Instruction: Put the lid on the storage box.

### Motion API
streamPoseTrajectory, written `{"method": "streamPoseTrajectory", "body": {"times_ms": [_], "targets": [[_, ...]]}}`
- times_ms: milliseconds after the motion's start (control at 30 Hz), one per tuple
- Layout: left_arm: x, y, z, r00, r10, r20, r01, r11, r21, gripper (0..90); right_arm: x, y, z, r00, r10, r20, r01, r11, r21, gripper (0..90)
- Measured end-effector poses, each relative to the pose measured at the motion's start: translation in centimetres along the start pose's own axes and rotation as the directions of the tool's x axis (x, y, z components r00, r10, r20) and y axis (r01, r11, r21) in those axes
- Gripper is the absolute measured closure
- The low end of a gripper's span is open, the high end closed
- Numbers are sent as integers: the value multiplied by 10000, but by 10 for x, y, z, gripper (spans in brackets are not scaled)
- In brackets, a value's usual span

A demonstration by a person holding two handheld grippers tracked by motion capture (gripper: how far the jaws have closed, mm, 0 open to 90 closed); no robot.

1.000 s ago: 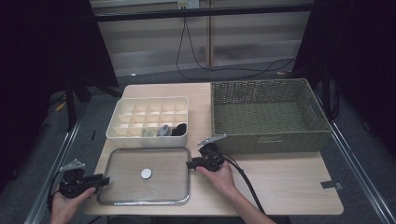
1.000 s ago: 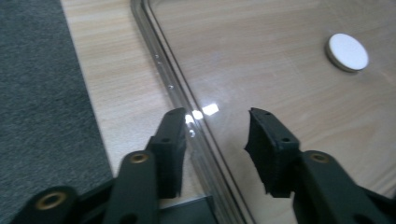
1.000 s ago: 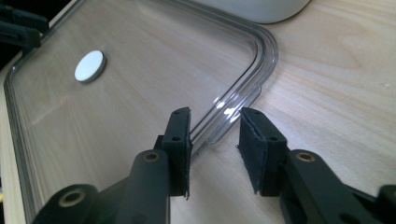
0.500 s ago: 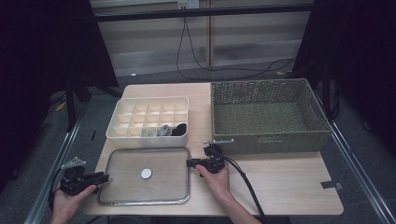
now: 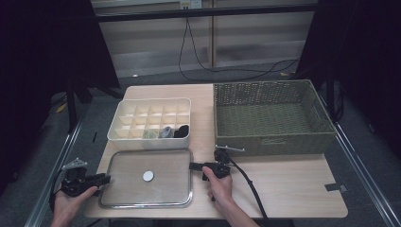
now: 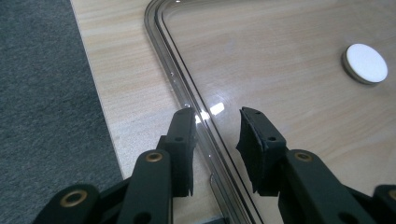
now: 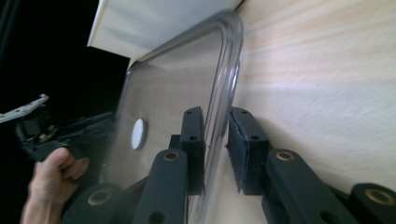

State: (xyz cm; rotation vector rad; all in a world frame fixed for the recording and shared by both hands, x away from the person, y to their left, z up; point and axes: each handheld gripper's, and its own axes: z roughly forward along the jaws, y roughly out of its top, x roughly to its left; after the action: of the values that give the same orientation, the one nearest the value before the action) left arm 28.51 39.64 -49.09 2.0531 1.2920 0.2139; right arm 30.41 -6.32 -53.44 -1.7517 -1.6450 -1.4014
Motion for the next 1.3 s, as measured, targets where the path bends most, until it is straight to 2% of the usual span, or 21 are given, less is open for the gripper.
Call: {"method": "streamPoseTrajectory", "body": {"times_ms": [67,167,233,333,433,600,700,867,967,1000,1067,1100,1200,1233,1300], "targets": [[0,0,0,10000,-1,5,1,10000,7,659,2,-1,1,9998,-178,12,178,9998,3,745],[1,0,0,10000,10,88,-10,10000,17,660,0,2,0,9995,-303,-67,304,9991,278,753],[1,0,0,10000,-16,70,16,10000,-35,660,1,2,-1,9984,-554,-63,557,9973,476,754],[1,1,1,10000,-7,85,7,10000,21,660,0,2,-2,9981,-575,-214,587,9961,651,741],[1,2,1,10000,39,14,-39,10000,53,659,-2,2,-3,9978,-427,-500,464,9960,763,714],[1,2,1,10000,-6,74,6,10000,27,659,-5,3,0,9956,152,-920,-48,9936,1127,711],[2,2,1,9999,5,133,-6,10000,37,658,-3,2,2,9976,7,-692,70,9939,1103,763],[1,2,1,9999,98,120,-98,9999,76,654,-5,3,2,9967,258,-776,-160,9920,1249,787],[2,2,1,9994,68,334,-70,10000,48,598,-5,3,-1,9958,182,-896,-76,9930,1176,796],[2,2,2,9987,-88,510,88,10000,15,564,-6,3,-1,9956,149,-921,-45,9937,1121,797],[3,2,1,9982,-148,587,148,9999,8,514,-5,3,-1,9955,67,-942,33,9944,1056,800],[4,1,1,9967,-336,734,340,9994,-37,468,-5,3,-2,9955,49,-948,50,9946,1038,802],[7,-1,-2,9963,-450,727,453,9990,-29,430,-4,2,-3,9948,-28,-1018,123,9956,931,804],[8,-2,-3,9953,-587,773,593,9982,-61,388,-4,2,-3,9945,-90,-1039,184,9958,893,803],[10,-4,-5,9932,-626,978,631,9980,-20,357,-3,2,-4,9935,-247,-1113,338,9962,805,803]]}}
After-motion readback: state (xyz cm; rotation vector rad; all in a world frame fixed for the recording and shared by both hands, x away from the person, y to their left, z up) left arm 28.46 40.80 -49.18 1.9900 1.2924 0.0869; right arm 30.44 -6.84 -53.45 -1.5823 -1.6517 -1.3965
